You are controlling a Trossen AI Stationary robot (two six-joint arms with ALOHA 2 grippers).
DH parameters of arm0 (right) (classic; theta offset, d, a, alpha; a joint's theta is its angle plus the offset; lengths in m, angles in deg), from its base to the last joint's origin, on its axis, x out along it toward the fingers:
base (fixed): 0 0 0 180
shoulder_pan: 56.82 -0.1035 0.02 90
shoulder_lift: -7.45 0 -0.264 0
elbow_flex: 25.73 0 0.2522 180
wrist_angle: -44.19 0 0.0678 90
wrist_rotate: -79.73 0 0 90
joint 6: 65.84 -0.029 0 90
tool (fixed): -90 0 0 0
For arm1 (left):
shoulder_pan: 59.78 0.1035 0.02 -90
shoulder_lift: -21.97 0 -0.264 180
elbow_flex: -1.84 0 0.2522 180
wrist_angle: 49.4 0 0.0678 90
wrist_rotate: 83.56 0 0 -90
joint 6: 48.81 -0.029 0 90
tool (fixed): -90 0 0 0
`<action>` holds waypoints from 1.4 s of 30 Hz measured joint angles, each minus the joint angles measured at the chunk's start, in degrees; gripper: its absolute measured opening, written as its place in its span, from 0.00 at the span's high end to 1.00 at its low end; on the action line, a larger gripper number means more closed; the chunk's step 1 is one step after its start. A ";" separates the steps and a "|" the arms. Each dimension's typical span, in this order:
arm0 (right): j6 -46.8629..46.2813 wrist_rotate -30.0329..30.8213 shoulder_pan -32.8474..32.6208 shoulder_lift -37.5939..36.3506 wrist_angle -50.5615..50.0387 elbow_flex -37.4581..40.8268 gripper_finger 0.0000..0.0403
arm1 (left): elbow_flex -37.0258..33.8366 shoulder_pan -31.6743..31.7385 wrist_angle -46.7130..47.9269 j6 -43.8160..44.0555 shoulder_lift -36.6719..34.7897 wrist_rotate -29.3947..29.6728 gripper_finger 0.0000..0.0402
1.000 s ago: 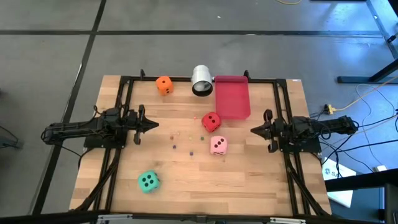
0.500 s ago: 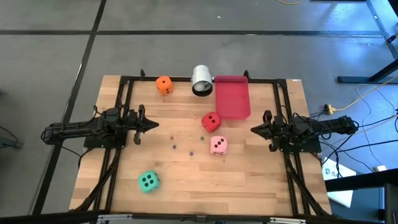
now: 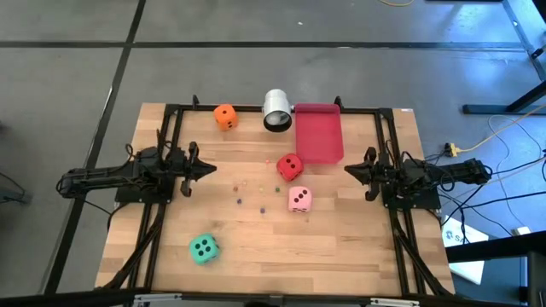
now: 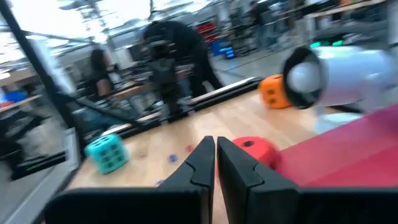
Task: Pick & Place Dice
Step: Put the big orange dice into the red bin
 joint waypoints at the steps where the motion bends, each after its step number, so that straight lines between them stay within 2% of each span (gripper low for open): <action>1: 0.45 1.89 0.00 0.00 0.00 0.00 0.95 | 0.00 0.02 -0.65 0.49 0.02 0.00 0.97; 5: 0.45 6.15 0.02 0.00 0.08 0.00 0.95 | 0.00 0.02 -3.48 -1.55 0.02 0.93 0.97; 12: 0.47 6.15 0.00 0.00 0.39 0.00 0.95 | 0.00 0.02 -7.23 -3.15 0.02 1.64 0.97; 20: 0.29 6.17 0.01 0.00 7.02 0.00 0.95 | 0.00 0.04 -4.00 -3.15 0.02 3.81 0.90; 24: -1.09 6.00 0.01 0.00 7.94 0.00 0.95 | 0.30 0.58 -1.77 -3.03 0.02 6.36 0.82; 26: -2.35 5.90 0.00 0.00 8.28 0.00 0.95 | 1.26 1.17 2.41 -3.54 0.04 7.01 0.76; 30: -4.56 5.69 0.00 0.71 8.42 0.00 0.95 | 6.38 2.21 9.49 -1.54 1.05 6.44 0.61; 33: -5.54 5.62 0.02 2.60 9.32 0.00 0.95 | 10.34 2.47 13.41 -3.94 3.02 6.33 0.49; 37: -5.58 5.30 0.01 6.57 15.29 0.00 0.95 | 13.15 2.44 11.69 -8.98 6.19 6.50 0.37; 42: -5.57 0.29 0.02 14.52 25.55 0.00 0.95 | 13.91 2.44 4.23 -11.94 10.50 8.08 0.33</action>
